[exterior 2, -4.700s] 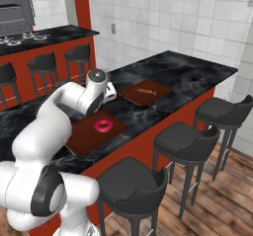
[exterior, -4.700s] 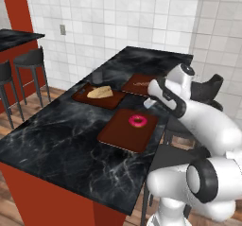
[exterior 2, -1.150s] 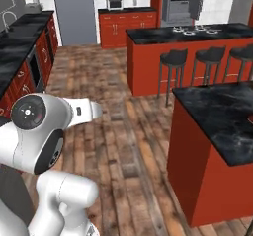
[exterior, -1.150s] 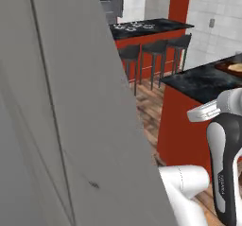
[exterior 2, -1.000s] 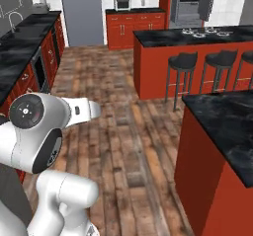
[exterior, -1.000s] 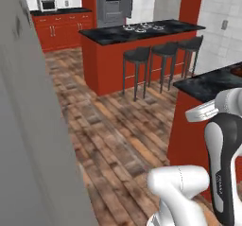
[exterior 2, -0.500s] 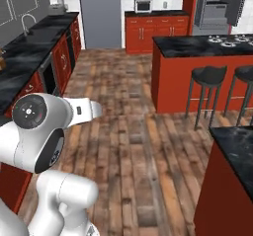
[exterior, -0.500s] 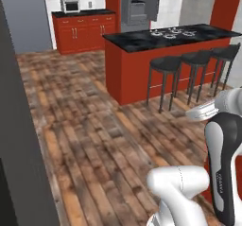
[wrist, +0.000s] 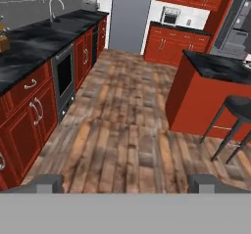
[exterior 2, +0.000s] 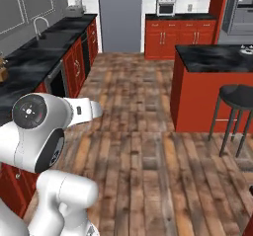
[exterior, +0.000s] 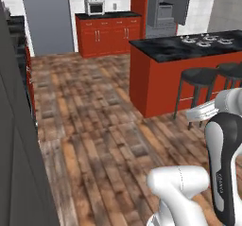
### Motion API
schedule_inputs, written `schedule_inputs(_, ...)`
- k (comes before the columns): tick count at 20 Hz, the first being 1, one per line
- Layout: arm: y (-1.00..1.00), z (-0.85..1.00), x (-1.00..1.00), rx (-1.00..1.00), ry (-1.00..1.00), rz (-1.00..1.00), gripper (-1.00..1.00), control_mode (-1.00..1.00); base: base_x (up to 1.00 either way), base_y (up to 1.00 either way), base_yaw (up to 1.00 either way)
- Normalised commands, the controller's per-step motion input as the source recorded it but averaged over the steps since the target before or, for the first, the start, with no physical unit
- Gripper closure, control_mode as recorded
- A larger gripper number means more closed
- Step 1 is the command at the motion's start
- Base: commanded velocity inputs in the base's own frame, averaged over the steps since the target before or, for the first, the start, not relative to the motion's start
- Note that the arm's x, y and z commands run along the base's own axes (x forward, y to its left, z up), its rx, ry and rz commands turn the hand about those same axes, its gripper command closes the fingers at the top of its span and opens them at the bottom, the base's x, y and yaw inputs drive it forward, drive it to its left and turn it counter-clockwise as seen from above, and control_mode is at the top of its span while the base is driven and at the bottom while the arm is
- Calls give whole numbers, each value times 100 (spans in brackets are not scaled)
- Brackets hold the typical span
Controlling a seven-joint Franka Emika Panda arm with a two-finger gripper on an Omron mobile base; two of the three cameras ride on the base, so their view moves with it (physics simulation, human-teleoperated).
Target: Take the donuts from the fridge and place them on the empty tray on the dining counter.
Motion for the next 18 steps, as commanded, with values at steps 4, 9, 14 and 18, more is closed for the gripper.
schedule_inputs(4, 0, 0, 0, 0, 0, 0, -100, 100, 100, 0, 20)
schedule_inputs(9, 0, 0, 0, 0, 0, 0, -100, 100, 100, 0, 20)
schedule_inputs(14, 0, 0, 0, 0, 0, 0, -100, 100, 100, 0, 18)
schedule_inputs(18, 0, 0, 0, 0, 0, 0, -100, 100, 100, -10, 12)
